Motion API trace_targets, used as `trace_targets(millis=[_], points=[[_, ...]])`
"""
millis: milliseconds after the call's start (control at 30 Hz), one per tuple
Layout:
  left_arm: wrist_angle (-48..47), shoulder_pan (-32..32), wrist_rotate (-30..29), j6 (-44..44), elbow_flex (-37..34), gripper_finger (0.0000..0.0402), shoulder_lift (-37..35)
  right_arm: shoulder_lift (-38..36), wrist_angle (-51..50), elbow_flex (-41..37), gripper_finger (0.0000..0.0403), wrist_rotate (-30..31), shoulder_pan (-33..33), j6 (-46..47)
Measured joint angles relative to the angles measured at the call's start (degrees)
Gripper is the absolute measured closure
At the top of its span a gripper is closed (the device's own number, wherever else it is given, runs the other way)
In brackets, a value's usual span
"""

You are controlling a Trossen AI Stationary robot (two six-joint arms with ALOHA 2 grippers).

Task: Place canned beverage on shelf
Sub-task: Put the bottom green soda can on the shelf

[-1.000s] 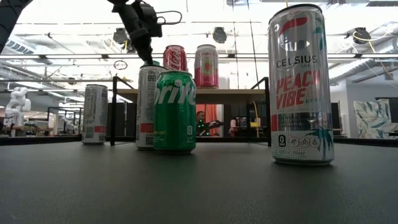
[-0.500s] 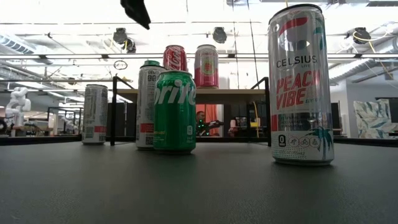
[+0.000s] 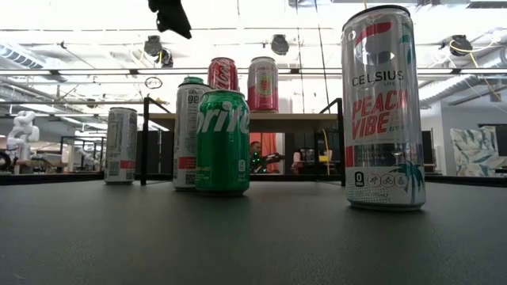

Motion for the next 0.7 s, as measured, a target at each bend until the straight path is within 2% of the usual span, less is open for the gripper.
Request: trace_targets(millis=[133, 333, 700], points=[[7.0, 0.9, -2.2, -1.2, -9.2, 0.0294, -2.1, 0.0, 0.0, 0.0, 0.0003, 0.0, 0.0, 0.1], [12.2, 2.1, -8.9, -1.2, -19.0, 0.0318, -2.0, 0.0, 0.0, 0.0, 0.0003, 1.6, 0.0, 0.1], [12.8, 1.7, -10.2, -1.1, -21.2, 0.0333, -1.3, 0.0, 0.0, 0.0, 0.0003, 1.7, 0.0, -2.8]])
